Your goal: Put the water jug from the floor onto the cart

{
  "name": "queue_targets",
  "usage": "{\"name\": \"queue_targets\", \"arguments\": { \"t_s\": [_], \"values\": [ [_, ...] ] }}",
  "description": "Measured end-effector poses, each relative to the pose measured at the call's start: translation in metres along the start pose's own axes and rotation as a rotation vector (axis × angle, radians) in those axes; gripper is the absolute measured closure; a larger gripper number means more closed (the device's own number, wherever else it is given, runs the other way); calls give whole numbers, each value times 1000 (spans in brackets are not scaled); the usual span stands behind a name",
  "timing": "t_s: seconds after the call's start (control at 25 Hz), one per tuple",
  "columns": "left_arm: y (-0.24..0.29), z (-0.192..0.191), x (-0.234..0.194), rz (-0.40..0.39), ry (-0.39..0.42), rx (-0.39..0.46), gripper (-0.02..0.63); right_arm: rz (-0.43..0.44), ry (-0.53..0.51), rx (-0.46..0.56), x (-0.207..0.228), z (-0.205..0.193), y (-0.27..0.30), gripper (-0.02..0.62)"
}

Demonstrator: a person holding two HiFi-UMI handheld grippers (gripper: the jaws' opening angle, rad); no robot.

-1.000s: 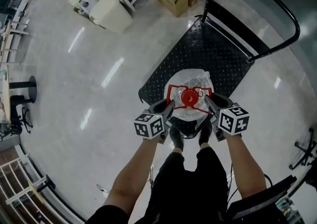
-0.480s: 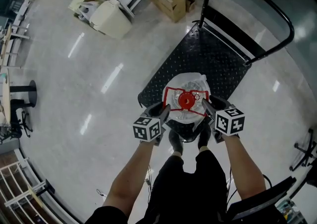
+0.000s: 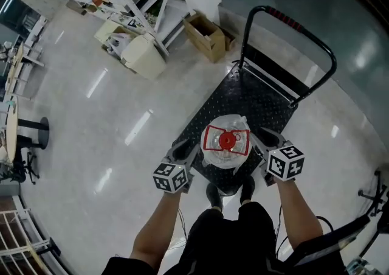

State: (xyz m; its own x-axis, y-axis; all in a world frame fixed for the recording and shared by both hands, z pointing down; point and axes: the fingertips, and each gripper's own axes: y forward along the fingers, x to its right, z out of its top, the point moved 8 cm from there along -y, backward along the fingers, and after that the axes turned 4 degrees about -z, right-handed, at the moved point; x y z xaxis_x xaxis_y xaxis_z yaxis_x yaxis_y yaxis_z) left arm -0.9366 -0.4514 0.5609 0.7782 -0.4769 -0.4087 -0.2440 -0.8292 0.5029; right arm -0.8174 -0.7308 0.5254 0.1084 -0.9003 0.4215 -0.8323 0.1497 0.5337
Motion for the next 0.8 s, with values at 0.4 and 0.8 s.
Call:
{"name": "queue_targets", "arguments": {
  "t_s": [0.4, 0.8],
  "values": [
    [-51, 133, 87, -187, 256, 288, 603, -47, -92, 273, -36, 93, -92, 580],
    [-106, 169, 167, -264, 372, 376, 604, -45, -193, 383, -85, 120, -172, 592]
  ]
}}
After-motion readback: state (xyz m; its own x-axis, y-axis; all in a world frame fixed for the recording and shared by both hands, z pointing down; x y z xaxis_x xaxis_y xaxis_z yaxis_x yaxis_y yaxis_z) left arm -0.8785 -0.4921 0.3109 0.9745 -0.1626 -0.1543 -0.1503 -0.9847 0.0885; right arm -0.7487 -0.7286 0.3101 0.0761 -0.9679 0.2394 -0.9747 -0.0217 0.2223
